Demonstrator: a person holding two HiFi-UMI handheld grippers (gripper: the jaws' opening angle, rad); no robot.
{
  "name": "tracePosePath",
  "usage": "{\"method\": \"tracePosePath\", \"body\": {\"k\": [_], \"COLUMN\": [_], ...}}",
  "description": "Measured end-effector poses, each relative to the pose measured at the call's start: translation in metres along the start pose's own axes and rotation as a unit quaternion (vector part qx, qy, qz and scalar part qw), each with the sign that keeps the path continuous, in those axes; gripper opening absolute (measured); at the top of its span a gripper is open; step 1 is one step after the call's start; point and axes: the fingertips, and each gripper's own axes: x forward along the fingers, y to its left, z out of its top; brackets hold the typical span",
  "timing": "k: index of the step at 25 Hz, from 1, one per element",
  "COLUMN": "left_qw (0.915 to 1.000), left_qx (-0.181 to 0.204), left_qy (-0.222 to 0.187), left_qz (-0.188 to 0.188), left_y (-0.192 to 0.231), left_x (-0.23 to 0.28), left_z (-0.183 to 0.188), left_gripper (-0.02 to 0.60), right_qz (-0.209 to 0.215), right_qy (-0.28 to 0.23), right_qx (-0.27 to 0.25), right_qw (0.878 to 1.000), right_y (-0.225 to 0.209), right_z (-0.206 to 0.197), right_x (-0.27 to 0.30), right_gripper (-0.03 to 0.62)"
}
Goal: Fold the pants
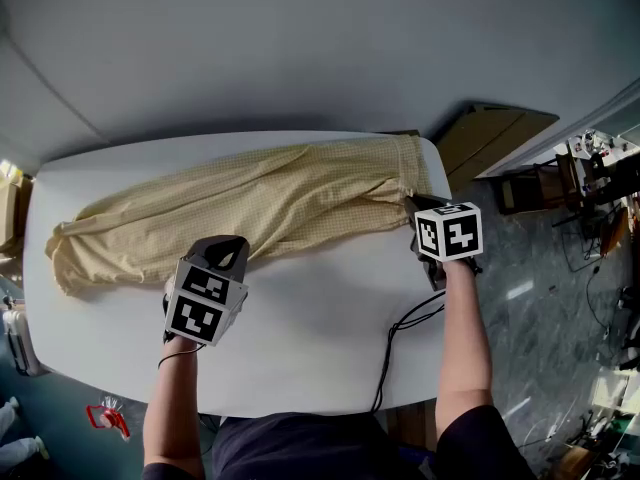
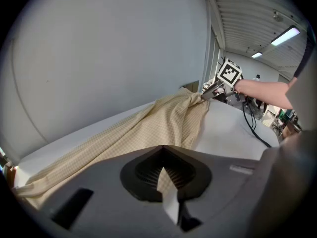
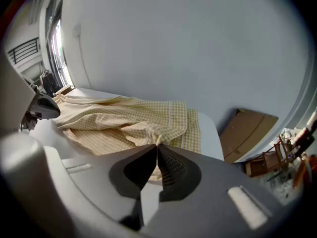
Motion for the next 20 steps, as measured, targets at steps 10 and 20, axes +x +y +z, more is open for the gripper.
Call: {"method": "tracePosePath", "body": {"k": [10,20], "left_qw": [0.9997,0.9999], "left_qx": [-0.008,-0.004], "left_qy": [0.022,0.009], "left_qz": [0.006,0.008], "left_y": [0.011,0.009], "left_x": [0.001,-0.004], "left_z": [-0.011,-0.006], "left_gripper": [-0.002,-0.002], "right_qz": [-0.042,-0.061], "right_qy": [0.059,0.012], "right_qx": [-0.12,-0.052], "right_qw": [0.99,0.997], "right_y": [-0.04,-0.046], "right_z": [-0.025,-0.028], "right_x": [-0.027,-0.061], "right_gripper": [0.064,0.1]}}
